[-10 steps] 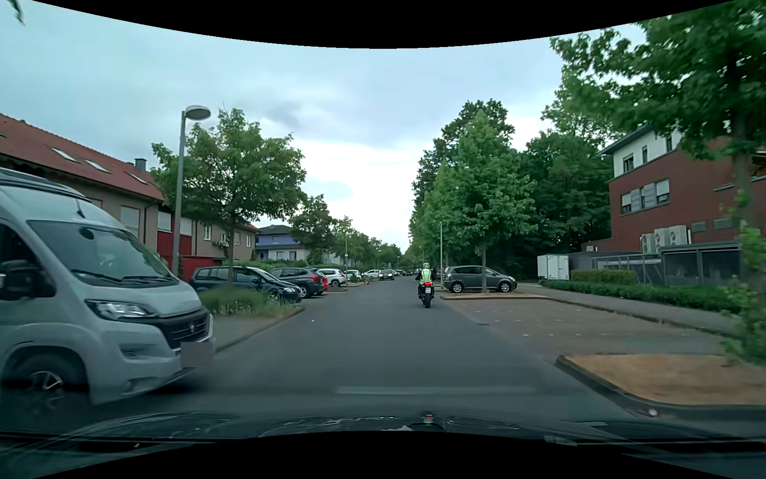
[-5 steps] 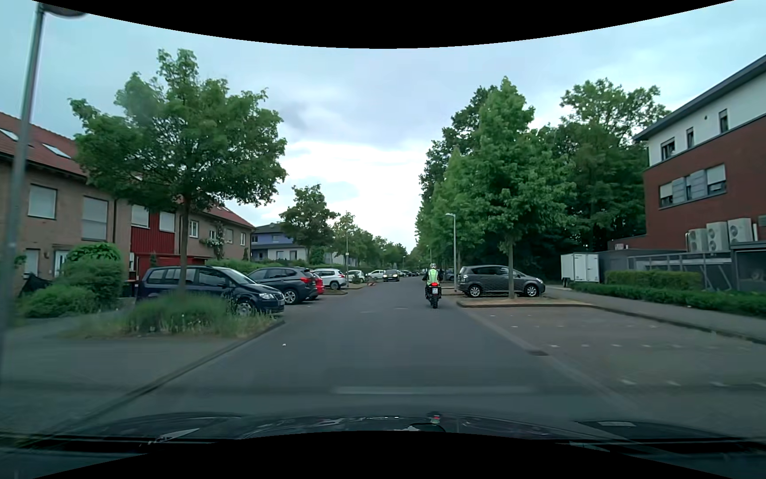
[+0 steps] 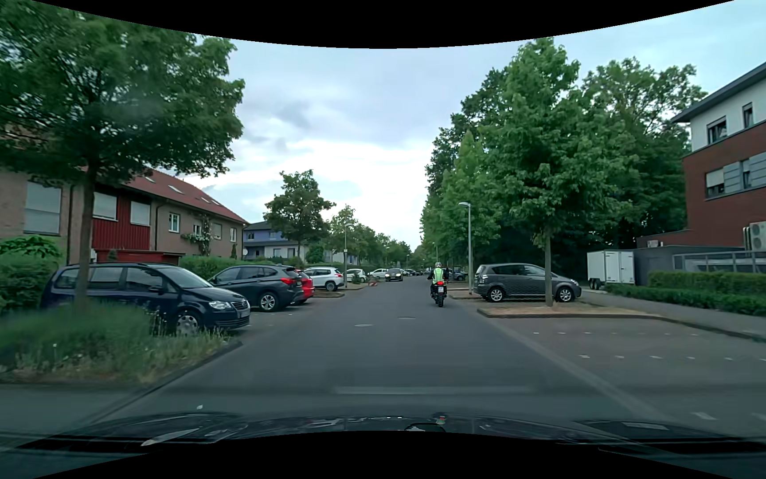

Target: Follow the waypoints while adhering to traffic rules and regulations

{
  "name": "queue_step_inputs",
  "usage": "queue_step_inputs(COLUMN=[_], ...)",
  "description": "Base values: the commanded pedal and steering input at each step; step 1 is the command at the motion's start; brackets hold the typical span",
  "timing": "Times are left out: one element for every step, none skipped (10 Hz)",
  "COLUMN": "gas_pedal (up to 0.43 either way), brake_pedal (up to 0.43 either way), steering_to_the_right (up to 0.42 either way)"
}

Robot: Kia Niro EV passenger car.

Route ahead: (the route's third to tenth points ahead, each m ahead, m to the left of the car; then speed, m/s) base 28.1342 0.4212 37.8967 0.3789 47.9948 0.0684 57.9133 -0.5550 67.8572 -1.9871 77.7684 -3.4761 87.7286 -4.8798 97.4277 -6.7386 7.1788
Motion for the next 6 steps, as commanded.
queue_step_inputs(gas_pedal=[0.130, 0.130, 0.130, 0.130, 0.130, 0.130], brake_pedal=[0.000, 0.000, 0.000, 0.000, 0.000, 0.000], steering_to_the_right=[-0.007, -0.006, -0.006, -0.006, -0.006, -0.006])
